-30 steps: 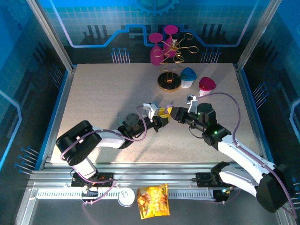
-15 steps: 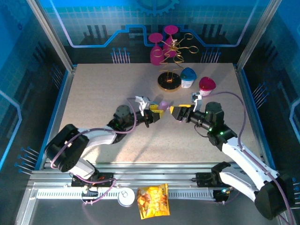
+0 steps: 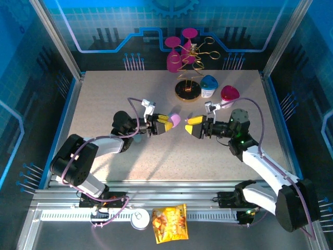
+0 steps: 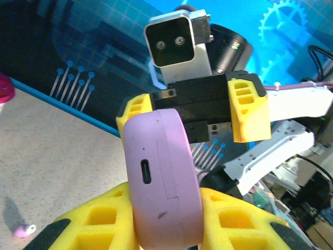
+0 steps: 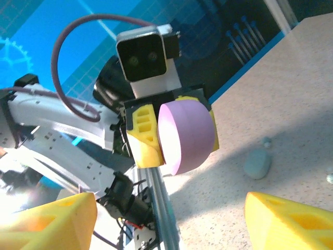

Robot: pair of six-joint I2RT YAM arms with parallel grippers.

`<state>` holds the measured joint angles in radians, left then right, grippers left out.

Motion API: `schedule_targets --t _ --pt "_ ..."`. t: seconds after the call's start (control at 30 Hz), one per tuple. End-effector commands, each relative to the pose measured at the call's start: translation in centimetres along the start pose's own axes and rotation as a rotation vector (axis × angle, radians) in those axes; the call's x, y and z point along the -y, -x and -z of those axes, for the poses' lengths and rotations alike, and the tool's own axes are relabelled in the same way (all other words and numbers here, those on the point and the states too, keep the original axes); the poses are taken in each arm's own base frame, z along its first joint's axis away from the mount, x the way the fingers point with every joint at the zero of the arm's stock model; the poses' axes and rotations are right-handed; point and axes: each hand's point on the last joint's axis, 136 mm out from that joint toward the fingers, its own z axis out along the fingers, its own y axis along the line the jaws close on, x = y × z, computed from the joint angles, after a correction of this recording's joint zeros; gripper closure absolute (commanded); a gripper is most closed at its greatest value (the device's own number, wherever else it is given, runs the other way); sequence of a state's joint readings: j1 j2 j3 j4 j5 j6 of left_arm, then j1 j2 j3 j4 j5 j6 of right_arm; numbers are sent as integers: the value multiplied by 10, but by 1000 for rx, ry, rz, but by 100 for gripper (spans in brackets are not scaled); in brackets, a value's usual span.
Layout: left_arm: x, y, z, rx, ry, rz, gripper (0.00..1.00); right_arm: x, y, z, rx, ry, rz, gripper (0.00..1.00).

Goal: Insert the wireless bluetooth earbuds into the charging case

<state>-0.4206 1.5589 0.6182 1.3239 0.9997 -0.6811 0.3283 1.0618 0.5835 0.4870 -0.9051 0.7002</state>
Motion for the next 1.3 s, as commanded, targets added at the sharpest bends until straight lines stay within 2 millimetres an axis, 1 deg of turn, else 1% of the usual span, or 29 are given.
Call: schedule_targets --t 0.0,0.17,0.23,0.37,0.43,0.5,0.6,0.73,0.77,0.83,0.87,0.93,0.97,1.0,1.03,1.1,1.2,1.27 --pt "20 8 -1 -41 -103 -42 93 -24 -1 -7 -50 86 67 29" --pt "27 5 -1 -69 -131 -33 93 -29 -1 -19 -90 104 70 36" --pt "29 6 -1 -71 -136 -32 93 -31 0 -24 -99 117 73 38" --pt "33 5 -3 -76 -147 -37 93 -35 1 -38 -121 157 88 43" --pt "35 4 -3 -80 -154 -39 93 -34 5 -42 -112 168 78 50" --pt "37 4 -2 -78 -154 -51 93 -38 9 -44 -99 204 74 57" --pt "40 3 -1 -80 -157 -59 93 -36 10 -45 -96 211 59 68" --pt "38 0 -1 -83 -154 -49 91 -31 6 -44 -97 184 41 82" --pt "37 0 -1 -81 -151 -51 89 -31 6 -44 -95 181 41 85" --pt "37 0 -1 -73 -146 -69 80 -31 7 -42 -84 169 39 93" --pt "37 1 0 -65 -140 -85 75 -31 7 -42 -81 162 35 94" --pt "37 3 1 -41 -123 -123 62 -29 9 -40 -63 136 28 96" --pt "36 5 1 -26 -110 -142 56 -27 11 -40 -52 118 21 97" --pt "35 8 1 -4 -91 -167 48 -24 13 -39 -32 90 10 99" --pt "32 11 2 20 -66 -190 39 -20 16 -38 -11 58 -5 100" --pt "25 18 5 69 -5 -249 27 -12 22 -35 33 -4 -33 100" --pt "13 25 9 119 106 -352 18 5 33 -24 133 -110 -93 100" --pt "7 27 12 142 179 -432 13 16 39 -14 202 -165 -155 100"
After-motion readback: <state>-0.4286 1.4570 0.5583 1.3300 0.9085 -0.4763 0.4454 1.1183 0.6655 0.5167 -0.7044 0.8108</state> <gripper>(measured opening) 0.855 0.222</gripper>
